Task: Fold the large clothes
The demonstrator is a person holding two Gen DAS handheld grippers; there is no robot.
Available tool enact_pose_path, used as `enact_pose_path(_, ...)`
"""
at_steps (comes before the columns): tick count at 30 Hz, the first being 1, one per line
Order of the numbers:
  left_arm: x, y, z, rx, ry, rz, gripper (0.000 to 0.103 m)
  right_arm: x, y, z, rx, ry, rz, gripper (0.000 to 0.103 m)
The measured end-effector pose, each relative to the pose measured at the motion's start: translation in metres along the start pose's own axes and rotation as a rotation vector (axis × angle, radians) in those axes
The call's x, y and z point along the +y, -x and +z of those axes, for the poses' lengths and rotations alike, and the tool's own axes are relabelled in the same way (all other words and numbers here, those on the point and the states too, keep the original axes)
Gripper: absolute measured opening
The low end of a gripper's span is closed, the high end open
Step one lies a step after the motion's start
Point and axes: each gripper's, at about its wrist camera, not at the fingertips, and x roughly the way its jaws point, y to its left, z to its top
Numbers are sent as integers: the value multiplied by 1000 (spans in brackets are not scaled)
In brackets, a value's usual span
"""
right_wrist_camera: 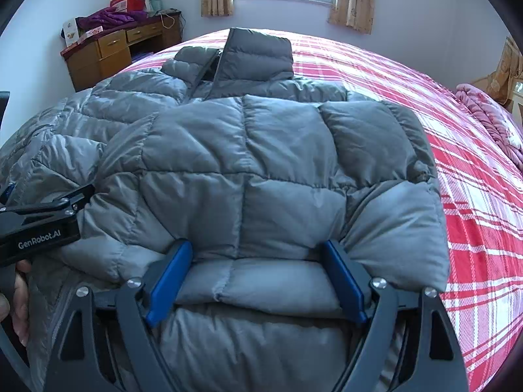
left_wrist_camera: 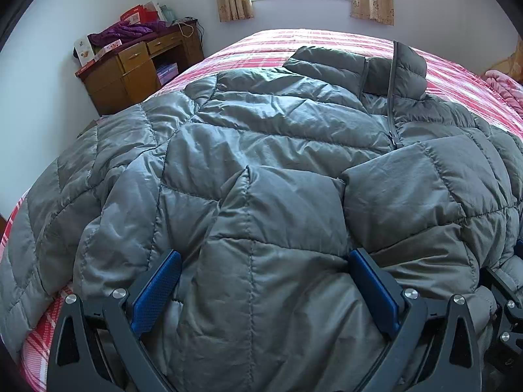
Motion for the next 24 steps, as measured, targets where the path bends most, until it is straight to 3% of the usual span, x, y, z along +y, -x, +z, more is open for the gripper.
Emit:
enact_pose_path(3,11,17,7,27,-27,-36,102,-1,0,3,15,-1,-12,90)
enact_pose_path(6,40,69,7,-69,-36,-76,102,-9,25,4,14,-6,-41,90)
enact_pose_path(8,67,97,0,-113,-49,-46,102,-17,59,-2,-45,-38,-53,93)
enact_pose_path(11,124,122,-23,-157,-45,56,102,-20,91,-21,-62,-50,-61,97)
enact_pose_path(16,240,121,-76,-81,103,252,102,-8,127,-67,-89,-63,-67,97)
enact_pose_path(18,276,116,-94,-30,172,279,102,0,133,-80,-92,-69,-58,97)
enact_pose_path(21,319,115,-121,16,276,285,102,10,139,-91,-98,-82,-25,97)
enact_pose_path(24,337,107,-135,41,346,210,102,18,150,-98,-125,-90,-5,97)
